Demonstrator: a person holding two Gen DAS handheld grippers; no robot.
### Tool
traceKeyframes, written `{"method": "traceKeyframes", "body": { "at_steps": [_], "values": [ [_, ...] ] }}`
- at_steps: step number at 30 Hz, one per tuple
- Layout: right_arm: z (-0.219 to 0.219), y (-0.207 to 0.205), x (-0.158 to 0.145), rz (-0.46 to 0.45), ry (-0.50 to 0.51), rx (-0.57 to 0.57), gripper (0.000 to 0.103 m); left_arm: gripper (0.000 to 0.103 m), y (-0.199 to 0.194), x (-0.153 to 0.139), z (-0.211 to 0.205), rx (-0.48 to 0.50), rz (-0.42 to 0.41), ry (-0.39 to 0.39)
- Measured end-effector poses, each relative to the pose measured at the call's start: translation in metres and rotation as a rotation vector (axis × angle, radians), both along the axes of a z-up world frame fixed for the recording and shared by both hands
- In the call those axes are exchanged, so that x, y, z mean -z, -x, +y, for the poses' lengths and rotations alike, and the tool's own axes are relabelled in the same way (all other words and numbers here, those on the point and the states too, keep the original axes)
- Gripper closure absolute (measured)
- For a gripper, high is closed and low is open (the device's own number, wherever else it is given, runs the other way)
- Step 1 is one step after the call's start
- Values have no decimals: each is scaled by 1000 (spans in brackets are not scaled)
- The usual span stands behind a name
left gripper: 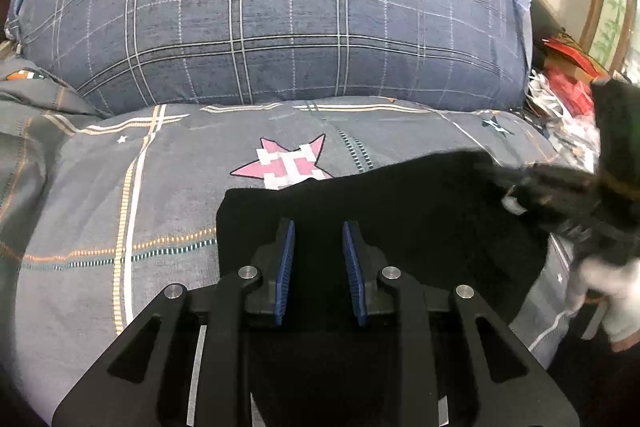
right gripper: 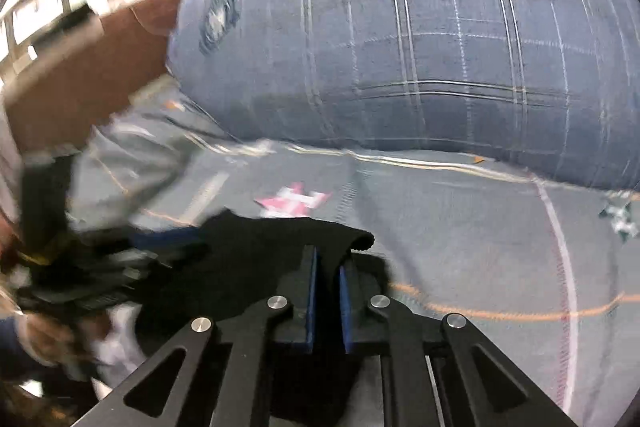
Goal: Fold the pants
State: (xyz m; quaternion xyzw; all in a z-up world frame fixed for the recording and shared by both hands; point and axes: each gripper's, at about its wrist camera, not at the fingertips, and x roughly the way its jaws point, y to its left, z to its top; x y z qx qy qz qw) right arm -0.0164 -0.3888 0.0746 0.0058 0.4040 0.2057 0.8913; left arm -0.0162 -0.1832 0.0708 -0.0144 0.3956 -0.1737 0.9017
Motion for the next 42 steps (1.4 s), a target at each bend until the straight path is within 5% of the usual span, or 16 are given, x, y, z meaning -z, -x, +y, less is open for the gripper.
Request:
{"method": "traceKeyframes", "body": {
  "at_steps": [4,12,16,19,27,32,37,38,40,42],
  "values": [
    [-11,2,24,40,-39,29,94,79,0,3,-2,-13,-5,-6],
    [-27,31,-14,-6,-113,51,86,79,4,1,0,-36,-7,-11],
    [-23,49,-32,-32,-186,7,55,79,8,-7,9,-56,-6,10],
    [-11,57,-33,-21,-226,-49,55,79,13,-13,17,-64,1,47],
    [15,66,11,62,37,-31,55,79,24,-2,19,-58,38,34],
    [-19,70,12,88,-184,50,55,79,25,-2,25,-69,45,64],
    [-32,63,7,75,-269,91,49,79,25,-5,32,-73,58,111],
    [-31,61,9,84,-282,89,49,77,25,-5,33,-74,63,120],
    [-27,52,18,126,-292,90,49,48,26,-4,36,-74,72,134],
    [-25,50,24,144,-285,94,49,43,29,-5,39,-73,64,158]
  ]
}}
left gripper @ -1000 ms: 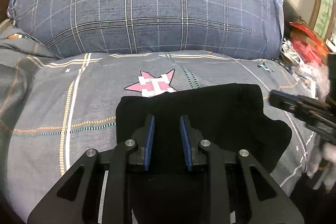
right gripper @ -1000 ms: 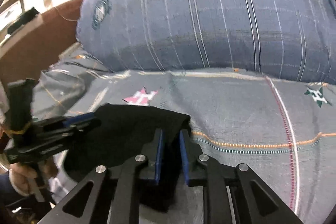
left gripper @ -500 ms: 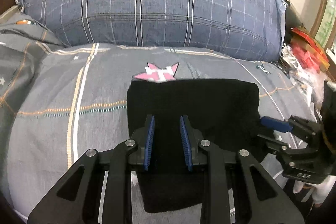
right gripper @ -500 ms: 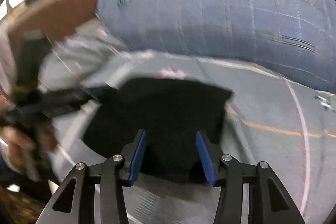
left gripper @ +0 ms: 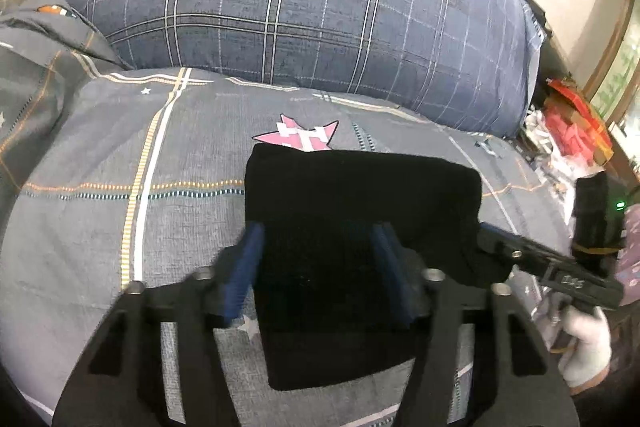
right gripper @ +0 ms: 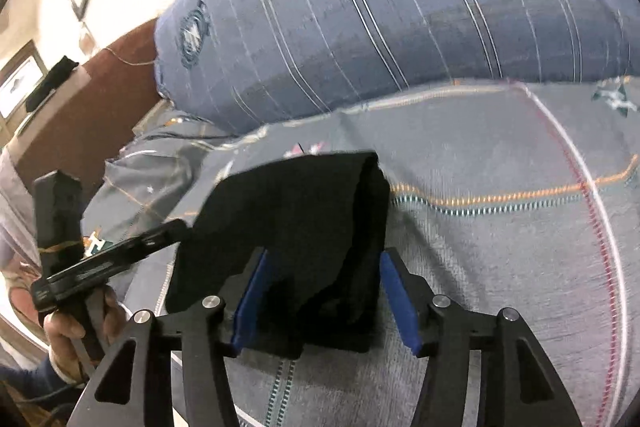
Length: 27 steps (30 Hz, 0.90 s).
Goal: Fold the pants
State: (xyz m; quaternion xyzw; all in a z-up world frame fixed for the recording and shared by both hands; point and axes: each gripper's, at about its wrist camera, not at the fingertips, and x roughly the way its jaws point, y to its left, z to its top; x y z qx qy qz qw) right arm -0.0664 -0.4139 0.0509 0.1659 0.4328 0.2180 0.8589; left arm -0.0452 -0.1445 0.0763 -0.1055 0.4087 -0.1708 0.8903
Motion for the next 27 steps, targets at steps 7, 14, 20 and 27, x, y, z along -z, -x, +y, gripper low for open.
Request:
{"method": "traceKeyframes", "body": {
  "at_steps": [7,14,20,27],
  "values": [
    [-2,-9,9,24,-25,-5,45,43,-2,2,5,-14,7,1],
    [-4,-7,11,21,-34,4,44,43,-4,9,2,-7,26,-11],
    [6,-6,4,8,47,-18,38,43,-5,11,0,0,28,-15],
    [-2,-6,8,35,17,-7,37,43,-4,12,5,-3,34,8]
  ]
}}
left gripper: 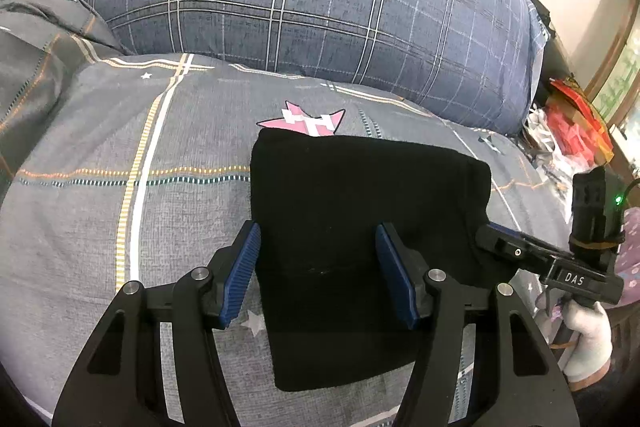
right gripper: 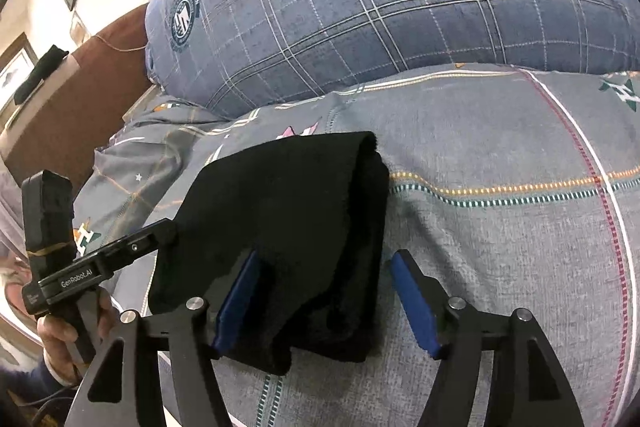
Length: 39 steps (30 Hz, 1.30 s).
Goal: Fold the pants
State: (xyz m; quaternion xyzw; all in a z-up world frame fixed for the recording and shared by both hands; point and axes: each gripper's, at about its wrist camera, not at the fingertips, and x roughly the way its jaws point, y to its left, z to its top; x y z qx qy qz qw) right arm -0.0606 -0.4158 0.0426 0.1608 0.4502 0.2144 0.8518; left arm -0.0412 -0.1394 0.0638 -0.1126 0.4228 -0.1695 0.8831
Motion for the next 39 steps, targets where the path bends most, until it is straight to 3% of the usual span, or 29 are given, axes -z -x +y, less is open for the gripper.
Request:
{"method": "traceKeyframes", "body": {
  "at_steps": [5,9,13,17,22,23,25,26,28,31,39],
  "values": [
    [-3,-2,8,35,-59,-7,34,43,-3,4,11,-4,13,58],
    [-5,-9,16,68,-128,-14,27,36,-4,13,18,-12,51,123],
    [4,-13,16,64,-116,-44,27,36,-7,18,17,-6,84,164],
    [9,-20,16,60,-112,-60,24,29,-9,23,5,27,100,151],
    [5,-20,21,45,-181,-45,20,25,-13,30,-2,39,103,165],
    [5,-19,21,39,-184,-40,21,25,-13,29,-2,38,97,169],
    [6,-16,19,26,-141,-31,39,26,-13,29,-4,41,88,158],
    [7,-13,17,14,-134,-32,40,28,-12,28,-5,41,80,150],
    [10,-9,13,-1,-118,-31,46,40,-9,25,-6,43,60,139],
    [13,-4,6,-21,-104,-24,50,51,-5,17,-4,42,42,135],
    [18,9,-23,-80,-143,-20,53,54,5,-14,8,53,-3,133]
  ]
}}
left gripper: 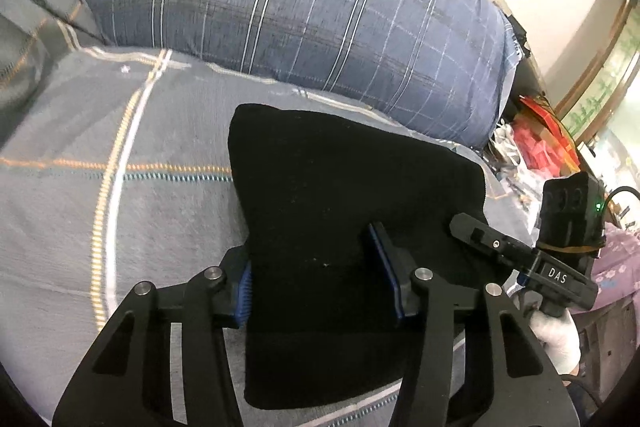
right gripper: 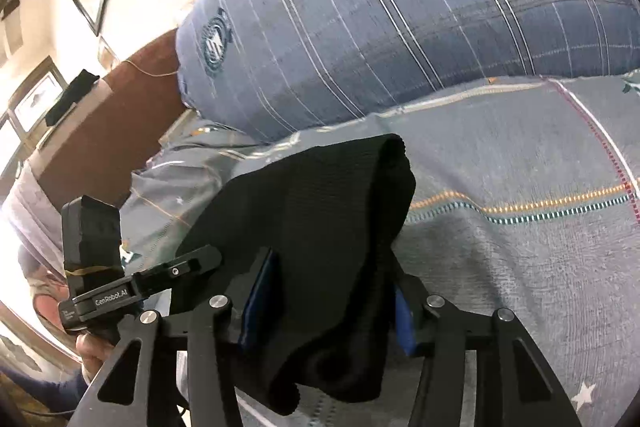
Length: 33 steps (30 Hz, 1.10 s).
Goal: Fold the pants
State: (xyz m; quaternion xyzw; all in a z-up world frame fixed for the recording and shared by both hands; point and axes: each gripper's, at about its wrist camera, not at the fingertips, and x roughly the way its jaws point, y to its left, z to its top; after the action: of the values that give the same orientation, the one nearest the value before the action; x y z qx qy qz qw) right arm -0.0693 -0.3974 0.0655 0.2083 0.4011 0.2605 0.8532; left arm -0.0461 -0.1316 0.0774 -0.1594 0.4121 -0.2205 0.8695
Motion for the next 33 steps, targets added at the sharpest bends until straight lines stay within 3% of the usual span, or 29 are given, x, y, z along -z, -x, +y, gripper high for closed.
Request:
{"method": "traceKeyframes", "body": {
  "at_steps": [13,26,33],
  "values": [
    [26,-60,-16,-29,13,-30,53,54,-49,-21,17,-37,-33,-48],
    [33,-118,20,31,23,-13,53,54,-106,10,22,-69,22,-73],
    [42,-125,42,35,107,-2,50,53,-115,31,24,-80,40,-91]
  ]
}}
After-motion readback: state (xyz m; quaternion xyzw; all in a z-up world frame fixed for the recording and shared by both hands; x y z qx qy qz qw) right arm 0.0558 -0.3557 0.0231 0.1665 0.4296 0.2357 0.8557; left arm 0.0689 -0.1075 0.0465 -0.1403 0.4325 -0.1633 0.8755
